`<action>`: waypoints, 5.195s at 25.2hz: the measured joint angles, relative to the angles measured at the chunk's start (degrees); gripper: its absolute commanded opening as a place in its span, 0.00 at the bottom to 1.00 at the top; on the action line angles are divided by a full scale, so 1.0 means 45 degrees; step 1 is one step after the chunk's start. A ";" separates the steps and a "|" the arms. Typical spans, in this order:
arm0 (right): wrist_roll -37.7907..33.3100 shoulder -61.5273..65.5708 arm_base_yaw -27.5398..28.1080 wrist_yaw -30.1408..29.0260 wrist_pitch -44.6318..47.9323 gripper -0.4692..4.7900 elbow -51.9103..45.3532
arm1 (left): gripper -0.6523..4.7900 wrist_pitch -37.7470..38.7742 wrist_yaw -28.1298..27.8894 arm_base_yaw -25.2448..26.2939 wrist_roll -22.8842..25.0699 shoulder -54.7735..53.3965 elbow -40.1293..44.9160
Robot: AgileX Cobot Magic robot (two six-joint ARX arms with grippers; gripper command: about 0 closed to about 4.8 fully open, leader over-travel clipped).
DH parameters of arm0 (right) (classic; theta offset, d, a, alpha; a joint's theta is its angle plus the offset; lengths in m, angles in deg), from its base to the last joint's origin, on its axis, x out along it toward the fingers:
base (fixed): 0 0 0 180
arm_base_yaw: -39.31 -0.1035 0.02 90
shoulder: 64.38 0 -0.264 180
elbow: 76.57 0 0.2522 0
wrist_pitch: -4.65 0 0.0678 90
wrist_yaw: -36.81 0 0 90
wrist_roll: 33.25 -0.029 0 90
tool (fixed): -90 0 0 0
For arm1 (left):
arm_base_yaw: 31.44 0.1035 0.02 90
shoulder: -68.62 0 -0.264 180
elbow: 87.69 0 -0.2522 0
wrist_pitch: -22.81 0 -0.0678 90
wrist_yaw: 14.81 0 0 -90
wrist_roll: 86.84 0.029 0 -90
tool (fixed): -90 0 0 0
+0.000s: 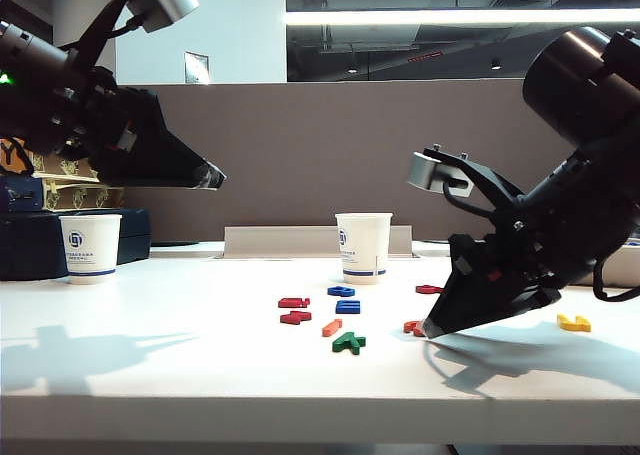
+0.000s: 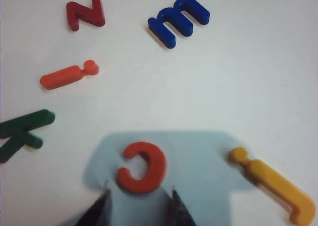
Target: Pick up the letter "c" and put it in the paper cup.
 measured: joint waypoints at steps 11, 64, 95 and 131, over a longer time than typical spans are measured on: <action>-0.0034 0.0277 0.0005 -0.0073 0.0461 0.38 0.0019 | 0.22 0.0000 0.0000 0.0000 0.0000 0.0000 0.0000; -0.0024 0.1384 -0.0384 -0.0078 0.1132 0.43 0.0729 | 0.22 0.0024 0.0000 0.0005 0.0000 0.0000 0.0000; -0.0029 0.1379 -0.0393 0.0233 0.1132 0.30 0.0733 | 0.22 0.0024 0.0000 0.0010 0.0000 0.0000 0.0000; -0.0034 0.0933 -0.0393 0.0670 -0.0651 0.30 0.3084 | 0.22 0.0024 -0.0296 0.0010 0.0000 0.0000 0.0000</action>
